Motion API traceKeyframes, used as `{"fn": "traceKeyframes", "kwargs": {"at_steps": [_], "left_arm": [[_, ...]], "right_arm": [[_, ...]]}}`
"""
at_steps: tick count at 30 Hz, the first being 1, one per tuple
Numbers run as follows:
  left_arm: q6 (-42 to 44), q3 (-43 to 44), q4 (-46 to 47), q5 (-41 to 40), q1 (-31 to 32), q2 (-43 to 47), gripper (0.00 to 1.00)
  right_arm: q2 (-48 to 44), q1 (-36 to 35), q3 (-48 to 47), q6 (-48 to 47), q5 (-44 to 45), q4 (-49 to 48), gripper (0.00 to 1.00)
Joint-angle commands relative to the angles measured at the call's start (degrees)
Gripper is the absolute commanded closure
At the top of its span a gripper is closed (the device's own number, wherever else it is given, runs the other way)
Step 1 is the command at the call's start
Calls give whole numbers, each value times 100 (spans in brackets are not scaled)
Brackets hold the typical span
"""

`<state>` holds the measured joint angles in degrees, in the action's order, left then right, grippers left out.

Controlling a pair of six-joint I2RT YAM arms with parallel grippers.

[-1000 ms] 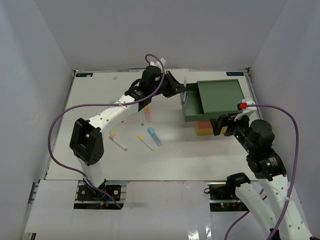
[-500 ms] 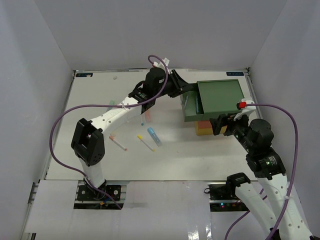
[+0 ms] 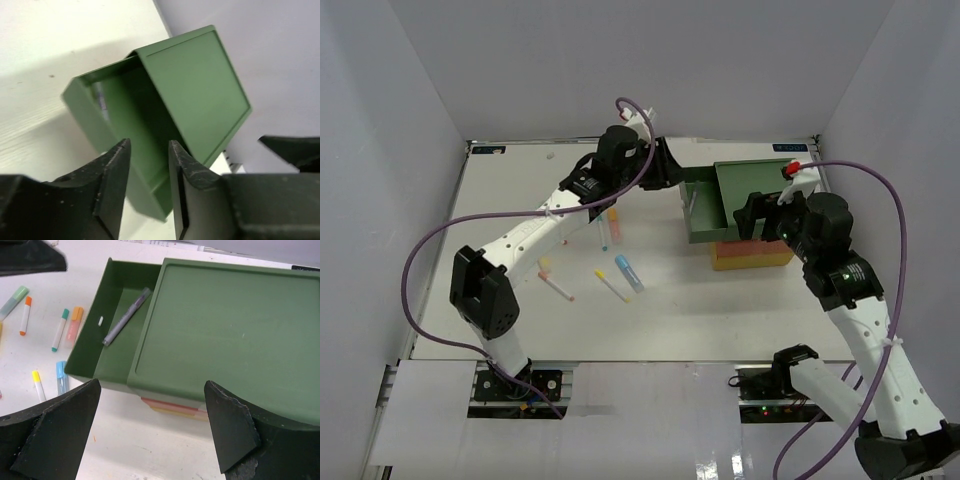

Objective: Sort the stationery into containers
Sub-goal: Close the drawer in the storage box.

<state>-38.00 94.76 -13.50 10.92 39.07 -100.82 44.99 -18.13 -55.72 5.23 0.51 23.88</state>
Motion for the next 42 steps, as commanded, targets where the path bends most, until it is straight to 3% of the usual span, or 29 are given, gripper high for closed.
{"fn": "traceKeyframes", "kwargs": {"at_steps": [1,10,28,42], "left_arm": [[969,-484,-408,-222,-337,764,55],[1532,-1311,-268,375,-620,590,55],[1365,-512,198,1132,-471,-579,60],[1234,104,198,1211,-163,-1159,60]], "right_arm": [[369,-24,-500,74,176,-112,10],[1327,11,-949,-128,889,-112,10],[1996,38,-782,-304,1214,-384,10],[2057,46,-422,-269,644,-577,10]]}}
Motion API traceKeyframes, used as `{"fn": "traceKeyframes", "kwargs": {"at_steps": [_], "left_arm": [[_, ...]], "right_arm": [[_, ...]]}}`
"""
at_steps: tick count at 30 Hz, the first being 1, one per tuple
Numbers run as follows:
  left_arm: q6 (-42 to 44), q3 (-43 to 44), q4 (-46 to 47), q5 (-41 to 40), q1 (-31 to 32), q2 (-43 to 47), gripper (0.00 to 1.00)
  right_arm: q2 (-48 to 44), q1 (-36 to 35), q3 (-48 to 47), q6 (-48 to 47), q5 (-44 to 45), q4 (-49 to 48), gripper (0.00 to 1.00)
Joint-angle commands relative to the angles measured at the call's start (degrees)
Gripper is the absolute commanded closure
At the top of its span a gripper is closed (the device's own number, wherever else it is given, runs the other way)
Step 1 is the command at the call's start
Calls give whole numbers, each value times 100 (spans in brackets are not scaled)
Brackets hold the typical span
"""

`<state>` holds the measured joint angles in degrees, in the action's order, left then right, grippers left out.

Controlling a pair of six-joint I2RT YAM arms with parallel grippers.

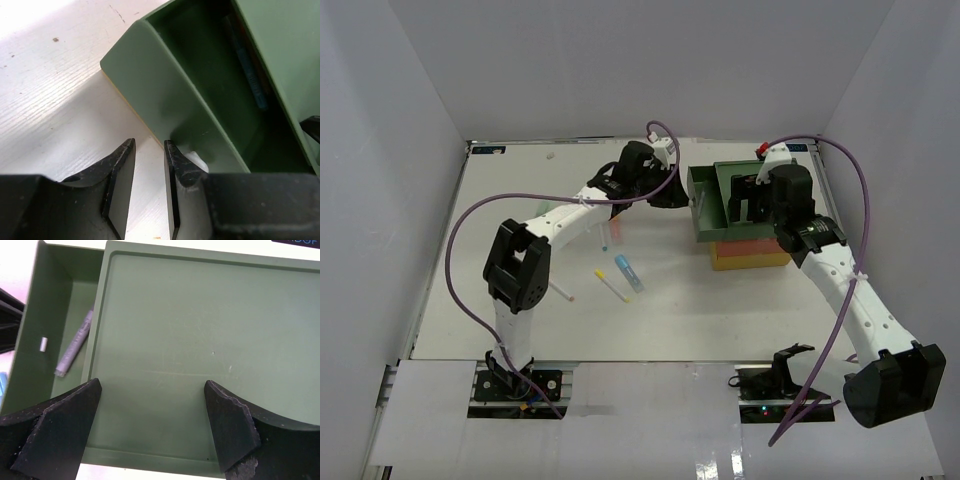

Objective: Sort the stationery into containers
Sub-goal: Close the drawer in the storage box.

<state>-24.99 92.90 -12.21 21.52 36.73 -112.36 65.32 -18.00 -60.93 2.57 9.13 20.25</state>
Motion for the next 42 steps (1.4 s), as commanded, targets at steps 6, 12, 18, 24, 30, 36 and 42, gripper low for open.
{"fn": "traceKeyframes", "kwargs": {"at_steps": [6,12,18,24,30,36,42], "left_arm": [[-181,649,122,195,185,-269,60],[-366,1062,192,291,282,-638,60],[-550,1344,289,362,361,-963,60],[-691,1608,333,406,387,-1253,59],[-551,1714,263,274,370,-1210,58],[-533,1030,359,441,115,-806,50],[-875,-86,903,792,-148,-261,35]], "right_arm": [[148,25,125,95,-508,-214,10],[148,25,169,139,-622,-267,10],[156,25,204,200,-675,-302,10],[165,25,186,209,-684,-329,10],[157,25,125,244,-640,-258,10],[60,33,37,244,-631,-241,10],[33,25,-25,244,-728,-241,10]]}}
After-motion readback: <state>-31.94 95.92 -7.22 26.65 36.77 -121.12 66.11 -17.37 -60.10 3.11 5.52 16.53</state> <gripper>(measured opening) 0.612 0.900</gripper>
